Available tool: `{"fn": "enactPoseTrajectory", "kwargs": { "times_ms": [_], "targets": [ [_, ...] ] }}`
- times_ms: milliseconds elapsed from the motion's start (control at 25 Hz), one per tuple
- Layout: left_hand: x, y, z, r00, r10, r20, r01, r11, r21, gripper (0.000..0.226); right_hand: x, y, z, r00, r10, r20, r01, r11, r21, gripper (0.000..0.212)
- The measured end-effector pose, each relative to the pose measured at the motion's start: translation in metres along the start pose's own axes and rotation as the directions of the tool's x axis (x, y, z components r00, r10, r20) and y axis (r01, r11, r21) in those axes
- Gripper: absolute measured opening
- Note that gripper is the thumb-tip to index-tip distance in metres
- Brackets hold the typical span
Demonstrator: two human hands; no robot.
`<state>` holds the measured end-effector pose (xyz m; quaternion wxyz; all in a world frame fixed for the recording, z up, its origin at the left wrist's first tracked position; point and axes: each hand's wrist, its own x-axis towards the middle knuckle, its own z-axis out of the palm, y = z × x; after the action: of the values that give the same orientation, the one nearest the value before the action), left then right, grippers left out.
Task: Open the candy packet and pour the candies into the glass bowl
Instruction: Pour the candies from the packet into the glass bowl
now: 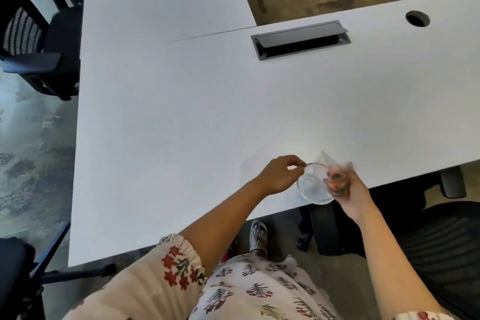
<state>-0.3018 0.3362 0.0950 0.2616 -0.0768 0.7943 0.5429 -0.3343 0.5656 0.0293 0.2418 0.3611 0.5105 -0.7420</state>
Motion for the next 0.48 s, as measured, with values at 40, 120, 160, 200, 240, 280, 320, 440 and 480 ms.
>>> {"fn": "enactPoseTrajectory", "kwargs": {
  "times_ms": [40, 120, 160, 200, 240, 280, 320, 440, 480],
  "targets": [
    [0.002, -0.003, 0.004, 0.999, 0.000, 0.046, -0.003, 0.998, 0.068, 0.037, 0.001, -0.001, -0.007, 0.998, -0.030, -0.047, 0.026, 0.997, -0.072, 0.044],
    [0.006, -0.009, 0.011, 0.987, -0.020, 0.158, -0.008, 0.984, 0.177, 0.047, 0.003, 0.001, -0.018, 0.986, -0.104, -0.130, 0.067, 0.963, -0.263, 0.040],
    [0.008, -0.012, 0.015, 0.977, -0.029, 0.213, -0.022, 0.972, 0.232, 0.053, 0.004, 0.002, -0.022, 0.978, -0.146, -0.150, 0.086, 0.933, -0.349, 0.039],
    [0.009, -0.015, 0.018, 0.965, -0.035, 0.260, -0.045, 0.954, 0.296, 0.058, 0.005, 0.004, -0.024, 0.969, -0.190, -0.157, 0.108, 0.901, -0.420, 0.037],
    [0.010, -0.017, 0.021, 0.953, -0.040, 0.299, -0.078, 0.925, 0.373, 0.062, 0.005, 0.004, -0.024, 0.959, -0.232, -0.160, 0.132, 0.871, -0.473, 0.034],
    [0.011, -0.019, 0.023, 0.943, -0.043, 0.331, -0.121, 0.881, 0.458, 0.065, 0.004, 0.005, -0.024, 0.948, -0.271, -0.165, 0.154, 0.848, -0.507, 0.032],
    [0.012, -0.021, 0.026, 0.933, -0.046, 0.357, -0.166, 0.825, 0.540, 0.067, 0.003, 0.006, -0.023, 0.937, -0.307, -0.169, 0.174, 0.827, -0.535, 0.031],
    [0.012, -0.027, 0.032, 0.917, -0.065, 0.394, -0.230, 0.720, 0.655, 0.072, 0.002, 0.008, -0.022, 0.896, -0.417, -0.151, 0.229, 0.727, -0.648, 0.032],
    [0.013, -0.029, 0.033, 0.915, -0.070, 0.397, -0.233, 0.711, 0.663, 0.073, 0.001, 0.008, -0.021, 0.887, -0.441, -0.138, 0.244, 0.700, -0.672, 0.030]
  ]
}}
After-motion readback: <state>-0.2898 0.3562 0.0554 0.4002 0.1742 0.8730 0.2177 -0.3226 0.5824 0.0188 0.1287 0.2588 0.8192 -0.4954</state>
